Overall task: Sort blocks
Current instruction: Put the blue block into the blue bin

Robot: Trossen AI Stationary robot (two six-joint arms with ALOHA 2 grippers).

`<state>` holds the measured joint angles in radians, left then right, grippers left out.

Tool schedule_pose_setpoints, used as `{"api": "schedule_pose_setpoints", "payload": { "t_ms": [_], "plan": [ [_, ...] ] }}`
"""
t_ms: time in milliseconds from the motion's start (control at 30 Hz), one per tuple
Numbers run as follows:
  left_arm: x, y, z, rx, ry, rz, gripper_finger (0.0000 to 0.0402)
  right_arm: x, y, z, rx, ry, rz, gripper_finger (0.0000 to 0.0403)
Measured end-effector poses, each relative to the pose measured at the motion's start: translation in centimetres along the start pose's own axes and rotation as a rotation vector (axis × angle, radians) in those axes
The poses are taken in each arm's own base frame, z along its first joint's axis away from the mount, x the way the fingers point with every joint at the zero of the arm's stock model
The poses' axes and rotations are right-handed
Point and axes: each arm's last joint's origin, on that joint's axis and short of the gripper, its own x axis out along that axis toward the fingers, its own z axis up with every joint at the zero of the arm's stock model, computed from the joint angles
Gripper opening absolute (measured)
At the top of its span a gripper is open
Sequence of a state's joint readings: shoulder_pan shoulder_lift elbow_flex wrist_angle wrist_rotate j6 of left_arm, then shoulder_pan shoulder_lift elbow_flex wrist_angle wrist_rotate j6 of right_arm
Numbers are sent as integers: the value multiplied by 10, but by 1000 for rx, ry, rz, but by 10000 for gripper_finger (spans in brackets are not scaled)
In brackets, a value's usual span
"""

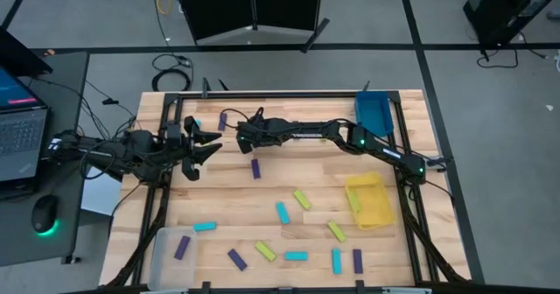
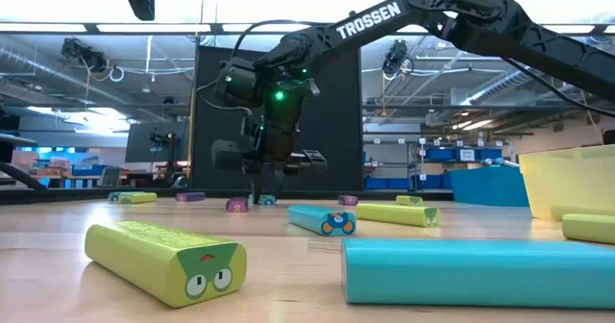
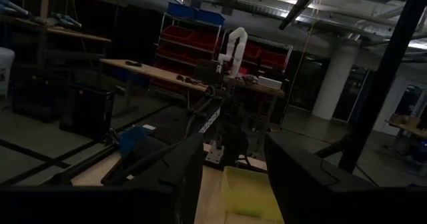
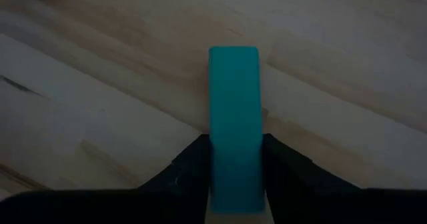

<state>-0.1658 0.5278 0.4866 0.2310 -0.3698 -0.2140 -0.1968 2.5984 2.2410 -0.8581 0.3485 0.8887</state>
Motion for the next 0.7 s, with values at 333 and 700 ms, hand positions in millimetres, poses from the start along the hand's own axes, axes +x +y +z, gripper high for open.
{"api": "schedule_pose_setpoints", "payload": {
  "t_ms": [333, 700],
  "plan": [
    [0, 0, -1, -2, 13, 2, 167, -16, 3, -3, -70, -13, -11, 120],
    [0, 1, -3, -16, 27, 6, 167, -85, -11, 2, -196, -73, -181, 120]
  ]
}}
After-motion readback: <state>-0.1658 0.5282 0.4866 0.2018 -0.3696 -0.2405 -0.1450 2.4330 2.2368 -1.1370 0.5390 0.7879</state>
